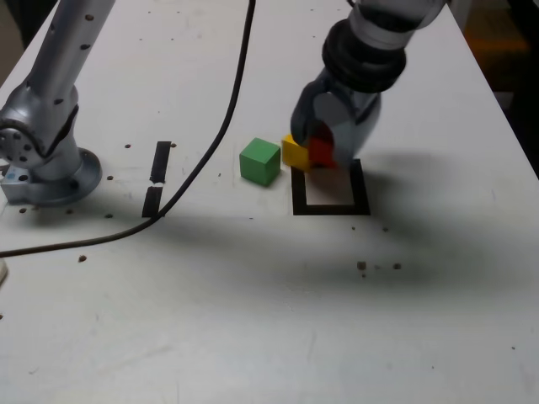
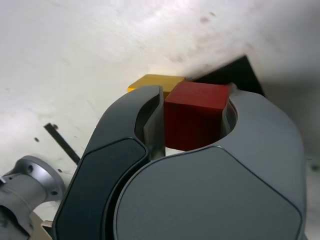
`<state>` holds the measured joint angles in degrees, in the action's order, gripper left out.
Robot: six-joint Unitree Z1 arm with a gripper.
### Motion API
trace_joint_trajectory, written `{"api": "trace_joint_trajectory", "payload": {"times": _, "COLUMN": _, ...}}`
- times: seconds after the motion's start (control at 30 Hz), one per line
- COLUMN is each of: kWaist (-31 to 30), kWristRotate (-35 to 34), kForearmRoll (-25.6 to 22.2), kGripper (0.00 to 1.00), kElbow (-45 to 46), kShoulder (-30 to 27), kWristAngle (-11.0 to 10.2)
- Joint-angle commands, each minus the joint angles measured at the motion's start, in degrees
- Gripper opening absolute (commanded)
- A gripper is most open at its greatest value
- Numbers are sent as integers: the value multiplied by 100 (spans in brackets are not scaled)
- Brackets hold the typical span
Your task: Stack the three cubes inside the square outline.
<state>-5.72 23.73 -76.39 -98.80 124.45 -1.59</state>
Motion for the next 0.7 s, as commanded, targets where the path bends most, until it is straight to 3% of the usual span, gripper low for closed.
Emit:
{"api": "trace_joint_trajectory", "payload": {"times": 0.0, "kWaist": 79, "kWristRotate": -69, "kForearmRoll": -2, "kGripper": 23, "kElbow": 170, "kShoulder": -120, "kWristAngle": -129}}
{"api": "trace_joint_trajectory", "payload": {"times": 0.13, "kWaist": 296, "kWristRotate": -253, "kForearmRoll": -6, "kGripper": 23, "kElbow": 656, "kShoulder": -322, "kWristAngle": -432}}
{"api": "trace_joint_trajectory", "payload": {"times": 0.27, "kWaist": 520, "kWristRotate": -372, "kForearmRoll": 42, "kGripper": 24, "kElbow": 1110, "kShoulder": -542, "kWristAngle": -560}}
{"api": "trace_joint_trajectory", "payload": {"times": 0.43, "kWaist": 393, "kWristRotate": -332, "kForearmRoll": 209, "kGripper": 23, "kElbow": 945, "kShoulder": -685, "kWristAngle": -318}}
{"api": "trace_joint_trajectory", "payload": {"times": 0.57, "kWaist": 127, "kWristRotate": -356, "kForearmRoll": 235, "kGripper": 23, "kElbow": 586, "kShoulder": -753, "kWristAngle": -19}}
{"api": "trace_joint_trajectory", "payload": {"times": 0.67, "kWaist": 28, "kWristRotate": -790, "kForearmRoll": 208, "kGripper": 23, "kElbow": 638, "kShoulder": -894, "kWristAngle": 278}}
